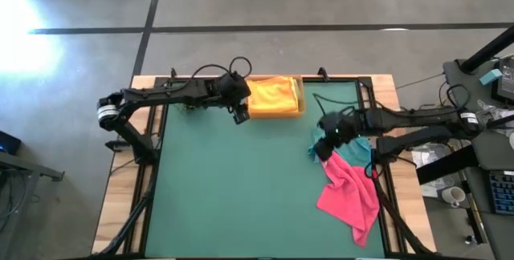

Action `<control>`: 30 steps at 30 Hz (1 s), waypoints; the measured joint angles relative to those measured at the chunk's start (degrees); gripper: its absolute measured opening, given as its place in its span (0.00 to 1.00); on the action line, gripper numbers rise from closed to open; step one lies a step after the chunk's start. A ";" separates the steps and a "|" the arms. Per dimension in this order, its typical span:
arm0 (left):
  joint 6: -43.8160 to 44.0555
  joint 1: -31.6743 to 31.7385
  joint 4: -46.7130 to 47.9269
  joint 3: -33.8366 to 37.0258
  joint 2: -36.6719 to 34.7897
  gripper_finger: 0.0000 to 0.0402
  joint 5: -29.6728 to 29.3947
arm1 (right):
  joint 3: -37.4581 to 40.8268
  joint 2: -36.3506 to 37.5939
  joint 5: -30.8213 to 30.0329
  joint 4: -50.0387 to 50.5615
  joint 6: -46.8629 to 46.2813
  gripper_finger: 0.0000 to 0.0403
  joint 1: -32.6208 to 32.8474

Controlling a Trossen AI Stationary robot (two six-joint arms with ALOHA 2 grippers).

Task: Fold microfiber towels
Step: Fold the pink towel

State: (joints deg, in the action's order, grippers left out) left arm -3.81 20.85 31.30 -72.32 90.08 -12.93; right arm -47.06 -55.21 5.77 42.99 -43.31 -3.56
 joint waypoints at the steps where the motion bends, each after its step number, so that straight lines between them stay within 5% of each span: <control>1: 0.49 -0.68 -0.18 0.30 0.00 0.53 0.00 | 0.76 0.09 -0.21 0.01 -1.61 0.27 1.50; 18: 12.73 -15.80 0.65 2.41 0.07 0.53 -0.24 | 5.51 -0.39 -4.36 7.59 -22.98 0.13 24.09; 30: 14.20 -22.00 0.61 2.28 0.07 0.53 -0.87 | 14.20 -0.39 -4.53 2.88 -36.53 0.04 31.48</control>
State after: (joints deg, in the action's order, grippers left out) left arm 10.39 -1.16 31.91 -70.04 90.15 -13.80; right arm -32.86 -55.59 1.24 45.88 -79.84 27.92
